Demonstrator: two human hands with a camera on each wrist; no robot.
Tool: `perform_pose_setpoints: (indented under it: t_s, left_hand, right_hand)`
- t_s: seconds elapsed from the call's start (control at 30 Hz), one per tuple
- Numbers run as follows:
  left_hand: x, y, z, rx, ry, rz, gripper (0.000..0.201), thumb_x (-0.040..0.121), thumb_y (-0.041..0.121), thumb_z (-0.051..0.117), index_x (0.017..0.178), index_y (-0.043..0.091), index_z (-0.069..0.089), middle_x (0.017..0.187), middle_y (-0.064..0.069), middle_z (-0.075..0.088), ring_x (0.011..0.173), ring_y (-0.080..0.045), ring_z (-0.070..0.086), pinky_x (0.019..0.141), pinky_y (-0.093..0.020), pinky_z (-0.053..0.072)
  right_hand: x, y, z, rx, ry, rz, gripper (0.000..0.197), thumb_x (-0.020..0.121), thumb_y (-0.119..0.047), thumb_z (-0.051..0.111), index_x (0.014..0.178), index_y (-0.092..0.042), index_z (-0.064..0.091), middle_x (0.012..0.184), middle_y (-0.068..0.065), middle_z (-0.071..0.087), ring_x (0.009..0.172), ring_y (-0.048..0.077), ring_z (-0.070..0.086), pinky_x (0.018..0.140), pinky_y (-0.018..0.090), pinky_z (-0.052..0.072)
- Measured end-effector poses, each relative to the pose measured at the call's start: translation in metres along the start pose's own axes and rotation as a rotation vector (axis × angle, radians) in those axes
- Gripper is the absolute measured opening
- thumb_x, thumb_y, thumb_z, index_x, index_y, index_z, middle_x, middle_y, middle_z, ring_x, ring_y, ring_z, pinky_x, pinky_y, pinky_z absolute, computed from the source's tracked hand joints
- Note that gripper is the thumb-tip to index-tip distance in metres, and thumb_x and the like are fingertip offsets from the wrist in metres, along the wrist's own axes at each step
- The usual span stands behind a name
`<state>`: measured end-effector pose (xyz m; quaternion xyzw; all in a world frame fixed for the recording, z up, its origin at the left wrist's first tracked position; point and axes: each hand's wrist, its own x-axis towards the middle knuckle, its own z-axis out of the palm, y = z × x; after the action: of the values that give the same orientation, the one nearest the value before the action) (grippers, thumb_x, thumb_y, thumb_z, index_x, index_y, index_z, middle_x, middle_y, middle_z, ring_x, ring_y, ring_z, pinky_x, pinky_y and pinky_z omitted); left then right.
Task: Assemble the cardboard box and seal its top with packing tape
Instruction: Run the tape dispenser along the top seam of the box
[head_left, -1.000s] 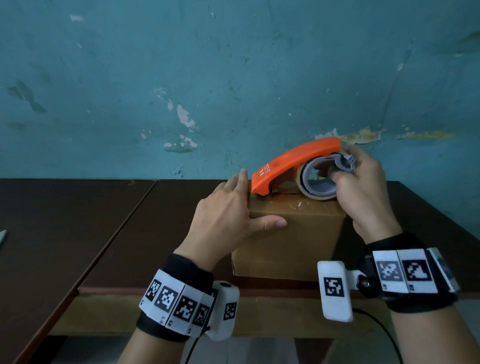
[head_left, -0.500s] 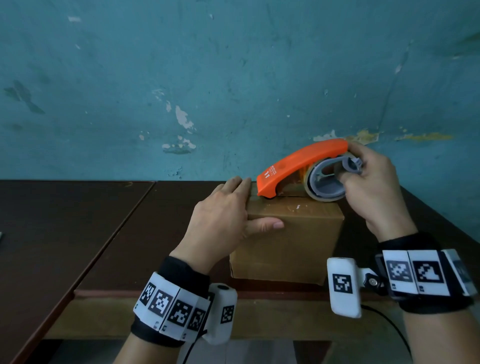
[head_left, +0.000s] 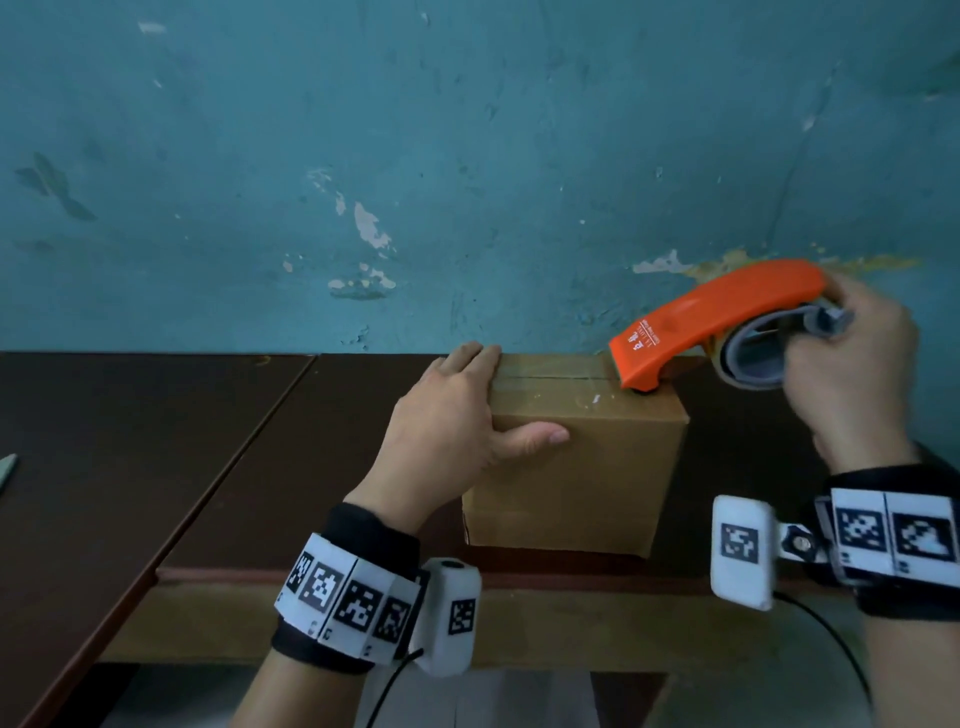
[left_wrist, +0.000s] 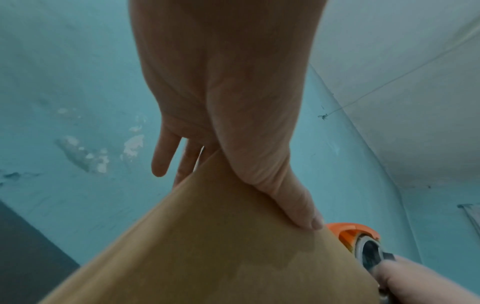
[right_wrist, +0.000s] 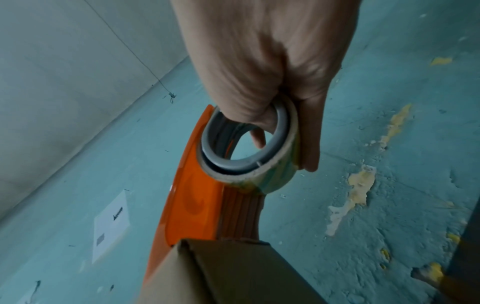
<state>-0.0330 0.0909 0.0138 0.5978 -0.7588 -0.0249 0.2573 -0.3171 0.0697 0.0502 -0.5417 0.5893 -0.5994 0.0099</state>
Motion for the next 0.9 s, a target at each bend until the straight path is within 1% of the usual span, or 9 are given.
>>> perform_pose_setpoints:
  t_s: [0.1,0.2,0.3,0.37,0.43,0.53,0.67,0.8,0.9]
  left_hand:
    - [-0.001,-0.001,0.006,-0.109,0.050,-0.024,0.122,0.062,0.097,0.051,0.155,0.017,0.043,0.154,0.008,0.047,0.140,-0.014,0.047,0.110,-0.046,0.048]
    - [-0.001,0.000,0.004,-0.081,0.044,-0.044,0.121,0.062,0.098,0.051,0.155,0.021,0.043,0.153,0.013,0.045,0.138,-0.013,0.047,0.106,-0.046,0.049]
    - [0.000,0.000,0.003,-0.066,0.043,-0.022,0.123,0.060,0.101,0.046,0.154,0.021,0.043,0.150,0.011,0.048,0.136,-0.014,0.049,0.104,-0.046,0.050]
    - [0.001,-0.002,0.005,-0.095,0.045,-0.017,0.126,0.058,0.102,0.045,0.153,0.019,0.043,0.149,0.011,0.049,0.135,-0.014,0.050,0.106,-0.046,0.049]
    - [0.001,-0.003,0.005,-0.122,0.041,-0.014,0.128,0.057,0.102,0.046,0.153,0.018,0.043,0.149,0.010,0.049,0.135,-0.014,0.050,0.108,-0.044,0.048]
    - [0.001,-0.003,0.005,-0.126,0.042,-0.012,0.126,0.057,0.101,0.048,0.153,0.019,0.042,0.148,0.011,0.049,0.134,-0.013,0.050,0.108,-0.042,0.048]
    - [0.001,-0.003,0.005,-0.117,0.039,-0.008,0.125,0.058,0.100,0.048,0.153,0.019,0.042,0.148,0.011,0.050,0.134,-0.013,0.050,0.108,-0.042,0.048]
    - [0.002,-0.002,0.004,-0.110,0.043,-0.012,0.124,0.058,0.099,0.048,0.153,0.020,0.043,0.150,0.012,0.049,0.136,-0.012,0.049,0.109,-0.042,0.047]
    - [0.002,-0.002,0.005,-0.104,0.040,-0.015,0.123,0.058,0.099,0.048,0.153,0.020,0.042,0.149,0.012,0.049,0.136,-0.012,0.049,0.109,-0.042,0.047]
  right_hand:
    - [-0.001,0.001,0.000,-0.016,-0.001,0.010,0.062,0.076,0.019,0.042,0.121,-0.013,0.071,0.096,0.001,0.064,0.095,0.015,0.060,0.082,0.024,0.043]
    - [0.004,0.008,-0.001,0.038,0.027,0.054,0.062,0.075,0.016,0.045,0.117,-0.022,0.072,0.093,0.001,0.068,0.094,0.020,0.066,0.087,0.036,0.055]
    - [0.006,0.006,-0.004,0.117,0.060,0.091,0.060,0.078,0.014,0.048,0.110,-0.031,0.071,0.095,0.000,0.070,0.093,0.019,0.069,0.087,0.032,0.056]
    - [0.007,0.001,-0.005,0.143,0.090,0.082,0.057,0.079,0.014,0.049,0.106,-0.033,0.068,0.095,0.000,0.069,0.092,0.018,0.068,0.084,0.030,0.054]
    - [0.008,-0.002,-0.005,0.144,0.108,0.060,0.055,0.079,0.012,0.050,0.105,-0.033,0.067,0.095,0.000,0.068,0.091,0.018,0.068,0.082,0.029,0.053]
    - [0.007,-0.001,-0.005,0.093,0.091,0.042,0.054,0.081,0.013,0.049,0.108,-0.029,0.069,0.094,0.000,0.067,0.090,0.017,0.064,0.083,0.028,0.049]
    - [0.005,0.002,-0.005,0.029,0.049,0.057,0.052,0.081,0.016,0.047,0.114,-0.015,0.073,0.095,0.002,0.066,0.091,0.018,0.064,0.085,0.029,0.049]
    - [0.002,-0.004,-0.005,-0.010,0.023,0.076,0.057,0.082,0.019,0.045,0.121,-0.014,0.071,0.099,0.002,0.065,0.094,0.017,0.061,0.085,0.023,0.043]
    - [0.000,-0.006,-0.004,-0.042,0.010,0.068,0.059,0.082,0.020,0.046,0.122,-0.014,0.071,0.099,0.001,0.064,0.095,0.017,0.060,0.087,0.024,0.043]
